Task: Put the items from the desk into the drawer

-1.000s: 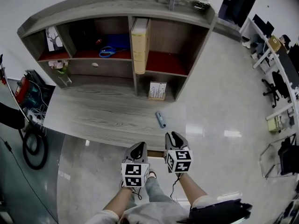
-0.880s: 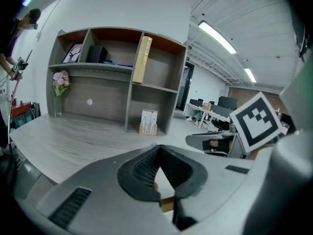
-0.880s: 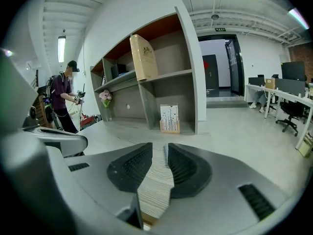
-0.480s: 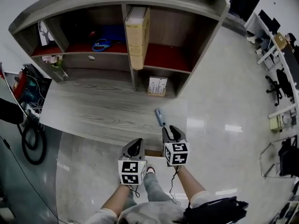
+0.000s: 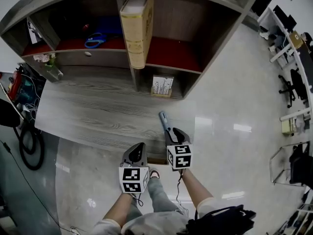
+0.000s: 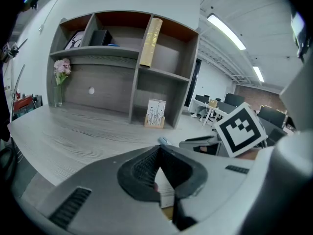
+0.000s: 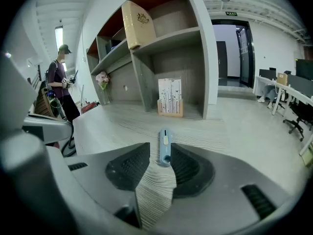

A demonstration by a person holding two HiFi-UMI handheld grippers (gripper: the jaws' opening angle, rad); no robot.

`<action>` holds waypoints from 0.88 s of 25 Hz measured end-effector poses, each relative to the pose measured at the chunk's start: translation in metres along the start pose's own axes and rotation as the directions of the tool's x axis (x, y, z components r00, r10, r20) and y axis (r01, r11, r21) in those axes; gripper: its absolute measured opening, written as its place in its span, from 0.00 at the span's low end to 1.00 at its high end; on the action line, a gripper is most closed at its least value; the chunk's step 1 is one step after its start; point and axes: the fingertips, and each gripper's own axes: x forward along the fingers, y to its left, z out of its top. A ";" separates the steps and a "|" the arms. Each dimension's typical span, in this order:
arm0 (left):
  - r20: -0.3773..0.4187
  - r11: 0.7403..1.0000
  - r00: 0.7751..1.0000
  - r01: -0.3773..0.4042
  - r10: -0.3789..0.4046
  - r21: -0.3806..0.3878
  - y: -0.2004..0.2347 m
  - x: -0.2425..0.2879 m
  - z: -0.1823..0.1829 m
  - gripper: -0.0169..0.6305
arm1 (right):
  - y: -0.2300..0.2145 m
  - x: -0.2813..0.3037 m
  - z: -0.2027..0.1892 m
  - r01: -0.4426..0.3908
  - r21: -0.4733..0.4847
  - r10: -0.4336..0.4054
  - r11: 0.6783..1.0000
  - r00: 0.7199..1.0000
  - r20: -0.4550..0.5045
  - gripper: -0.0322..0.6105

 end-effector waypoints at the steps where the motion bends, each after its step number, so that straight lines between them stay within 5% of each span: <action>1: -0.001 1.000 1.000 -0.001 0.001 -0.004 0.001 0.003 0.000 0.02 | -0.001 0.003 -0.001 -0.001 -0.005 0.001 1.000 1.000 -0.008 0.22; 22: -0.017 0.998 0.999 -0.039 0.038 -0.051 0.030 0.023 -0.009 0.02 | -0.012 0.048 -0.018 0.024 -0.129 -0.040 0.991 0.991 -0.124 0.25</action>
